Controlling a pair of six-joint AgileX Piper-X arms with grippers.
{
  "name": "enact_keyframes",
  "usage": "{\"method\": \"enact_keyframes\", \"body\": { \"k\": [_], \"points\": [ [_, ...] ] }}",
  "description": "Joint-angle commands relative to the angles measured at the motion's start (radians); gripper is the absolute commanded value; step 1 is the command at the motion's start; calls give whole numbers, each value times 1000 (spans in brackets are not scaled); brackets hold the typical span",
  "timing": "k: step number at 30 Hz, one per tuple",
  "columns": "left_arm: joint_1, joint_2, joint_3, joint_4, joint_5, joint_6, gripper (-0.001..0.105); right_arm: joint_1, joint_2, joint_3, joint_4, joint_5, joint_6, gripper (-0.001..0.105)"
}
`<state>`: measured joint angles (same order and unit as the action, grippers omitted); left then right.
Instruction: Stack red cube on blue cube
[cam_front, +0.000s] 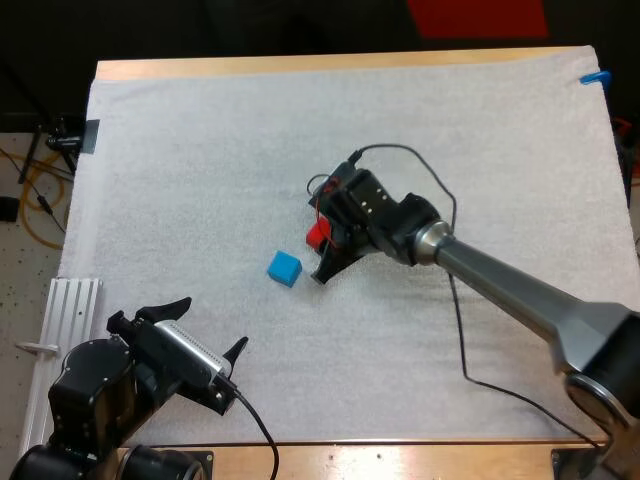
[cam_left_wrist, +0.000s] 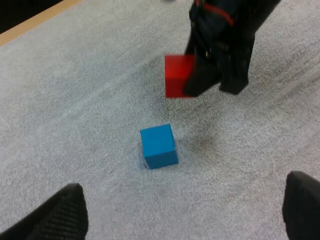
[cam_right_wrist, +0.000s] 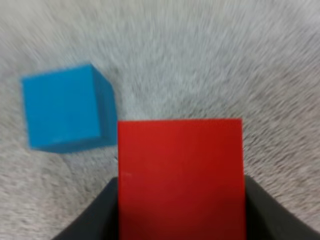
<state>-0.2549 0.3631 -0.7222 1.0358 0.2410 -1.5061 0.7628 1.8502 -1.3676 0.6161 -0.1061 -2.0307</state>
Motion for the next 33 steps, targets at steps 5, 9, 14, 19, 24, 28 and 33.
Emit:
{"method": "enact_keyframes", "body": {
  "k": [5, 9, 14, 19, 24, 28, 33],
  "points": [
    [-3, 2, -2, -8, -2, 2, 76, 29, -40, -19, 22, -3, -45, 3],
    [-3, 2, -2, -8, -2, 2, 76, 75, -38, -34, 31, 21, -69, 3],
    [-3, 2, -2, -8, -2, 2, 76, 106, -32, -37, 18, 19, -68, 3],
    [-3, 2, -2, -8, -2, 2, 76, 122, 5, -64, 17, 15, -68, 3],
    [-3, 2, -2, -8, -2, 2, 76, 125, 51, -110, 17, 13, -59, 3],
    [-3, 2, -2, -8, -2, 2, 76, 130, 76, -126, 19, -5, -55, 3],
    [-3, 2, -2, -8, -2, 2, 76, 130, 100, -127, 27, -3, -54, 3]
  ]
}}
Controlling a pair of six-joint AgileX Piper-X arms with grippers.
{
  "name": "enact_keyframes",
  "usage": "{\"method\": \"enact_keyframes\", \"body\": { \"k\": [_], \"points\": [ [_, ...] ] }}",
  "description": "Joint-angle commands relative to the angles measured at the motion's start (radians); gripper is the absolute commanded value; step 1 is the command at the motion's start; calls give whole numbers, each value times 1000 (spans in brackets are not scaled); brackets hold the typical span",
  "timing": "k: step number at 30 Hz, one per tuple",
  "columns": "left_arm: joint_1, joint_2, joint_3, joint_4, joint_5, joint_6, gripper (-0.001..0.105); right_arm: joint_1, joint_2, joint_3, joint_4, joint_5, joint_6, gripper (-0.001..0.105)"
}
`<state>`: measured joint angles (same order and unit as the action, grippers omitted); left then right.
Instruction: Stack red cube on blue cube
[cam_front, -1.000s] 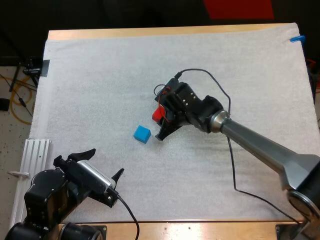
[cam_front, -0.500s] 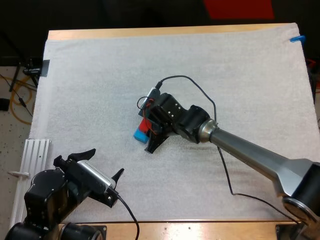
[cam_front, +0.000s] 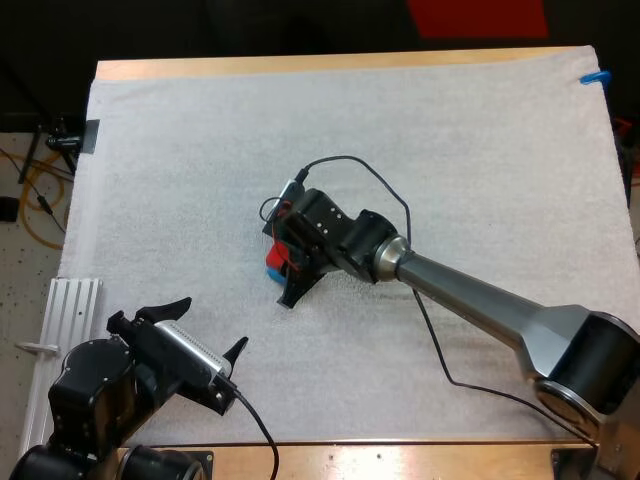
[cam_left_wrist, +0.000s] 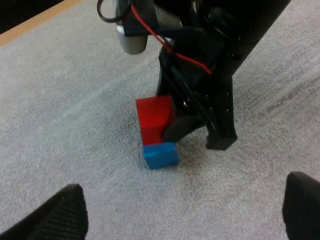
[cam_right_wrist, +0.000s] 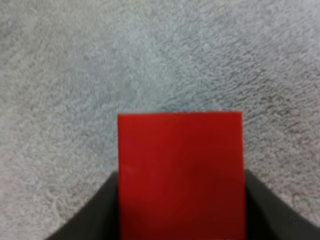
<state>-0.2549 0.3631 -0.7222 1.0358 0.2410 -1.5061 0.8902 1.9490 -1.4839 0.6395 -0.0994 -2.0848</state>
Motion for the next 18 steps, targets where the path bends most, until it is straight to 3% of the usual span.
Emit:
{"method": "enact_keyframes", "body": {
  "k": [1, 14, 17, 18],
  "points": [
    [-3, 2, -2, -8, 0, 2, 76, 3, 7, -11, 3, -10, 0, 3],
    [-3, 2, -2, -8, 0, 2, 76, 3, 24, -11, -24, -10, 0, 3],
    [-3, 2, -2, -8, 0, 2, 76, 3, 24, -11, -23, -10, 0, 10],
    [-3, 2, -2, -8, 0, 2, 76, 3, 25, -11, -23, -10, 0, 18]
  ]
}}
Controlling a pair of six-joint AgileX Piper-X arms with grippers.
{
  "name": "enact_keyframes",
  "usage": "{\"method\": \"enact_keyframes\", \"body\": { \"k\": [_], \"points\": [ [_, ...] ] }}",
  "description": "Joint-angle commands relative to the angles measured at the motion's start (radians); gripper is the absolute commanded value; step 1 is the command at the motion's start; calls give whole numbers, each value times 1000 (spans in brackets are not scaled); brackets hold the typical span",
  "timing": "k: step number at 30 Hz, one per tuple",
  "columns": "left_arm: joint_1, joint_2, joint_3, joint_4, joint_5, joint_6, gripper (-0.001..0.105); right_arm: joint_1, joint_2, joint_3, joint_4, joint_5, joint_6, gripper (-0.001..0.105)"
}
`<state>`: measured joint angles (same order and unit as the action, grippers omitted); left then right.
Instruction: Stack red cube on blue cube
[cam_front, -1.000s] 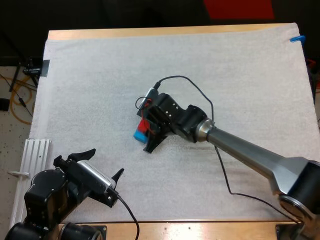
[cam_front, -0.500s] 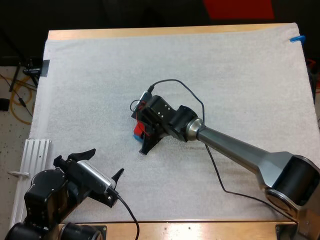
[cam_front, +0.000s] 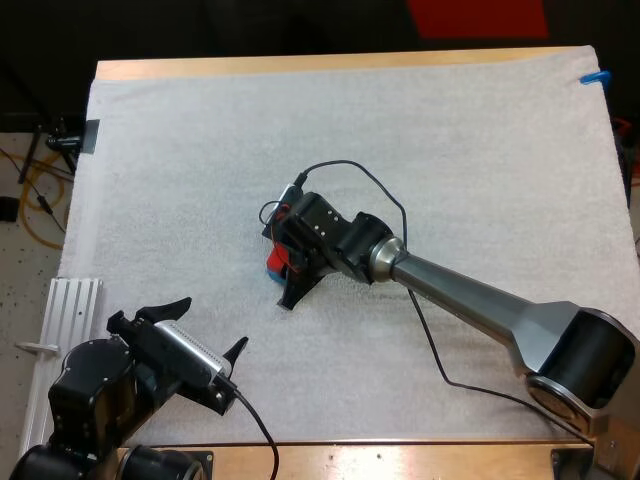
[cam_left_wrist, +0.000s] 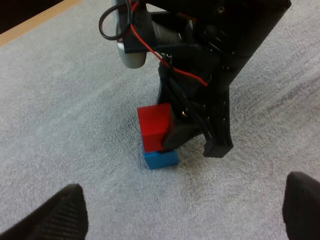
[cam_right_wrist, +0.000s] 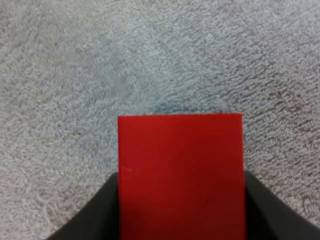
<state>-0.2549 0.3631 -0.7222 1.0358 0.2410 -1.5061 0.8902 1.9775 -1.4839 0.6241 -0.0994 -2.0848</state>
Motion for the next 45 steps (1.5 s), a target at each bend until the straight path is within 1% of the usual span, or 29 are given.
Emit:
{"method": "enact_keyframes", "body": {
  "k": [1, 4, 7, 14, 17, 21, 27, 29, 30, 32, 34, 35, 38, 40, 41, 43, 44, 45],
  "points": [
    [-3, 2, -2, -8, 0, 2, 76, 3, -4, -11, -8, -10, 0, 26],
    [-3, 2, -2, -8, 0, 2, 76, 3, -4, -11, -8, -10, 0, 45],
    [-3, 2, -2, -8, 0, 2, 76, 3, -4, -11, -18, -10, 0, 51],
    [-3, 2, -2, -8, 0, 2, 76, 3, -4, -11, -19, -10, 0, 51],
    [-3, 2, -2, -8, 0, 2, 76, 3, -14, -20, 8, -10, 4, 51],
    [-3, 2, -2, -8, 0, 2, 76, 3, -79, -21, 18, -10, 48, 51],
    [-3, 2, -2, -20, 0, -1, 76, -3, -209, -21, 120, -8, 65, 51],
    [-1, 3, -2, -31, 0, -12, 76, -20, -241, -21, 123, -8, 75, 51],
    [-1, 11, -2, -44, 0, -32, 76, -36, -256, -21, 112, -8, 93, 51],
    [0, 28, -5, -68, 0, -40, 76, -80, -275, -21, 98, -8, 139, 51],
    [0, 65, -4, -116, 0, -40, 76, -158, -292, -21, 92, -10, 193, 51],
    [0, 82, -4, -130, 0, -40, 76, -172, -295, -21, 92, -10, 200, 51],
    [10, 146, -10, -201, -6, -40, 76, -283, -322, -21, 96, -10, 206, 51],
    [53, 200, -26, -256, -6, -44, 76, -364, -349, -21, 91, -10, 206, 51],
    [63, 208, -30, -266, -6, -44, 76, -385, -357, -21, 91, -10, 206, 51],
    [133, 247, -58, -301, -3, -44, 76, -468, -389, -21, 96, -10, 206, 51],
    [152, 258, -70, -308, 2, -41, 76, -482, -395, -18, 99, -10, 206, 51],
    [184, 274, -85, -317, 7, -38, 76, -521, -415, -10, 101, -10, 208, 51]
  ]
}}
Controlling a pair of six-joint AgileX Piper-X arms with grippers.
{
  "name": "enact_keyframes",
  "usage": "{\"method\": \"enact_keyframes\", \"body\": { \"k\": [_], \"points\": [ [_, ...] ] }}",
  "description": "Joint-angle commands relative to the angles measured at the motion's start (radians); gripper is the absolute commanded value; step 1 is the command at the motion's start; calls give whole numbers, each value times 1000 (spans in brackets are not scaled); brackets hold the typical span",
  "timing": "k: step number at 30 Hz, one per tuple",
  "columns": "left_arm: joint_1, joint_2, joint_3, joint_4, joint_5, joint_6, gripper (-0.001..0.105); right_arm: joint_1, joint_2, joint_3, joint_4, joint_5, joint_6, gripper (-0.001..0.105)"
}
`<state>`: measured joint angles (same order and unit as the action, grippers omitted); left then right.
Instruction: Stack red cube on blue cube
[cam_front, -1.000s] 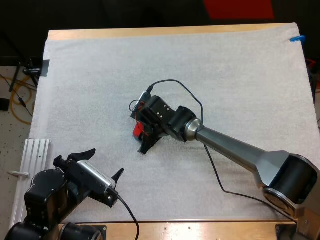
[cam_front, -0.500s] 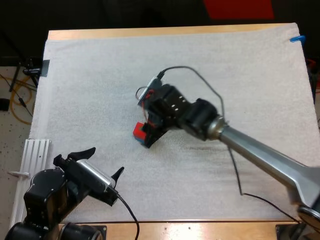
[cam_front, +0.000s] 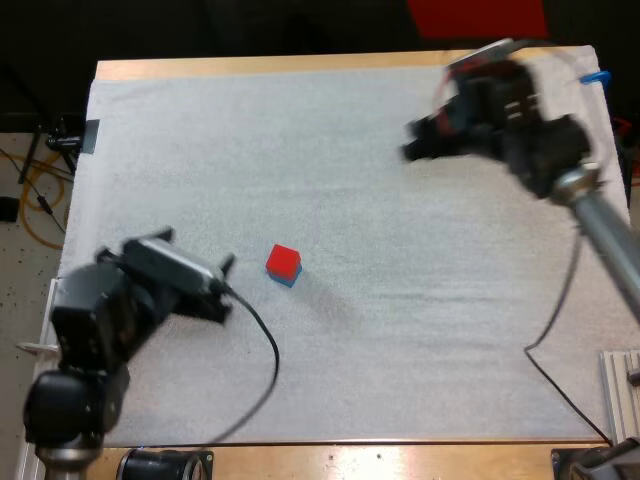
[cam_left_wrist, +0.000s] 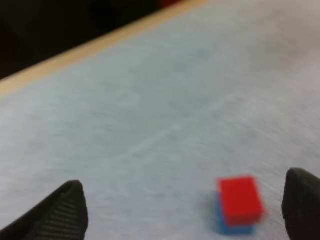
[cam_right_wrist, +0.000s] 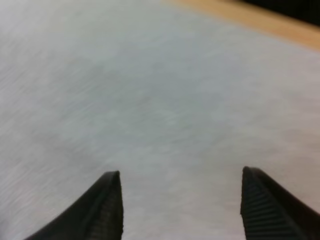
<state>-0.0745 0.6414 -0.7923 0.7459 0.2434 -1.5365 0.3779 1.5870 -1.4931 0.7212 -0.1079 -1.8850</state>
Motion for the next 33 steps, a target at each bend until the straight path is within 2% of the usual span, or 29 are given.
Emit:
{"method": "enact_keyframes", "body": {
  "k": [1, 6, 10, 13, 16, 22, 27, 33],
  "points": [
    [43, 8, -34, -35, 18, -8, 76, -41, -43, 7, 9, -2, 9, 51],
    [146, 25, -84, -49, 45, -8, 76, -178, -152, 75, 18, 1, 9, 51],
    [154, 15, -96, -48, 45, -16, 76, -270, -285, 188, 18, 44, -15, 51],
    [154, -1, -96, -41, 45, -54, 76, -323, -409, 280, 18, 44, -58, 51],
    [154, -36, -96, -16, 54, -56, 76, -355, -535, 377, 18, 50, -83, 51],
    [154, -175, -96, 43, 61, -54, 76, -364, -798, 520, 47, 68, -94, 51],
    [154, -318, -96, 106, 99, -54, 76, -364, -972, 600, 104, 65, -76, 51],
    [154, -507, -93, 171, 110, -36, 76, -364, -1204, 699, 133, 35, -64, 51]
  ]
}}
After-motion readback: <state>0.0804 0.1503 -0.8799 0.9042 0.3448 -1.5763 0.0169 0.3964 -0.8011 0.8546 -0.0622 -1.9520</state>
